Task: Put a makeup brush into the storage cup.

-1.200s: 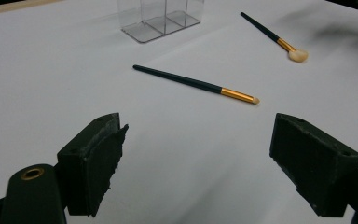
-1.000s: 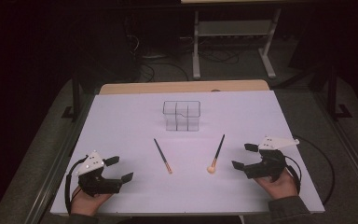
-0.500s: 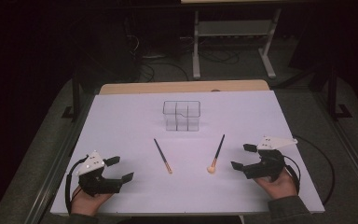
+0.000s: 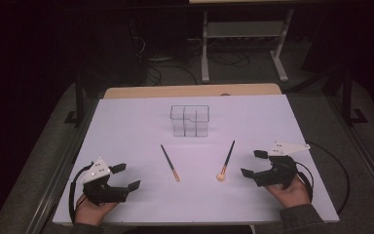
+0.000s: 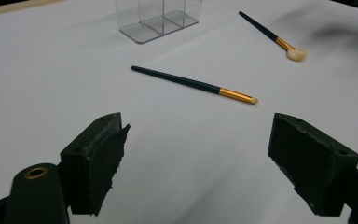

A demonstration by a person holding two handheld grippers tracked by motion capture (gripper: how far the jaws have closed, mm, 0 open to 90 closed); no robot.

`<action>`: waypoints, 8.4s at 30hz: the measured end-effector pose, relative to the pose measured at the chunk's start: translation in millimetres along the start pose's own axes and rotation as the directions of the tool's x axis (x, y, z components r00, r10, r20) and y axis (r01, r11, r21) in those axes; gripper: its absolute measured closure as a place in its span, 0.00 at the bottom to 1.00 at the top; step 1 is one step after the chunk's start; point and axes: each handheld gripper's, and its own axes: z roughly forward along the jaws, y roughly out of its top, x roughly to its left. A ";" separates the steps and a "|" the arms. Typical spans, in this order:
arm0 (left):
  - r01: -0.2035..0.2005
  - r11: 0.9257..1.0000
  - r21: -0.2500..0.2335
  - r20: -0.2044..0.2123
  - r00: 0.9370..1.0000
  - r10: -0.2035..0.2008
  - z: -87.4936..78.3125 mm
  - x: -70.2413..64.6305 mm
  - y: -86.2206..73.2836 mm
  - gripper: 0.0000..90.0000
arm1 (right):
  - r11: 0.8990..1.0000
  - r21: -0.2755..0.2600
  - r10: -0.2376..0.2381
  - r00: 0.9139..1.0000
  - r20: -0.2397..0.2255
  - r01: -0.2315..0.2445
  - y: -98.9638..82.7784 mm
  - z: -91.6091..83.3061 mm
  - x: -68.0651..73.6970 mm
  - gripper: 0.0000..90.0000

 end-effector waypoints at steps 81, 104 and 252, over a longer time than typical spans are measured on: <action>0.014 1.000 -0.021 -0.004 1.000 -0.015 -5.7 5.2 0.3 0.20 | 0.959 0.250 -0.081 0.976 -0.202 0.132 142.8 119.7 75.5 0.33; 0.020 0.999 -0.032 -0.005 1.000 -0.020 -6.8 7.4 0.4 0.20 | 0.945 0.287 -0.096 0.970 -0.222 0.159 156.3 148.5 82.8 0.35; -0.003 1.000 0.000 0.014 1.000 0.003 -0.1 8.4 2.1 0.22 | 0.847 0.494 -0.095 0.971 -0.220 0.195 123.3 213.0 87.2 0.92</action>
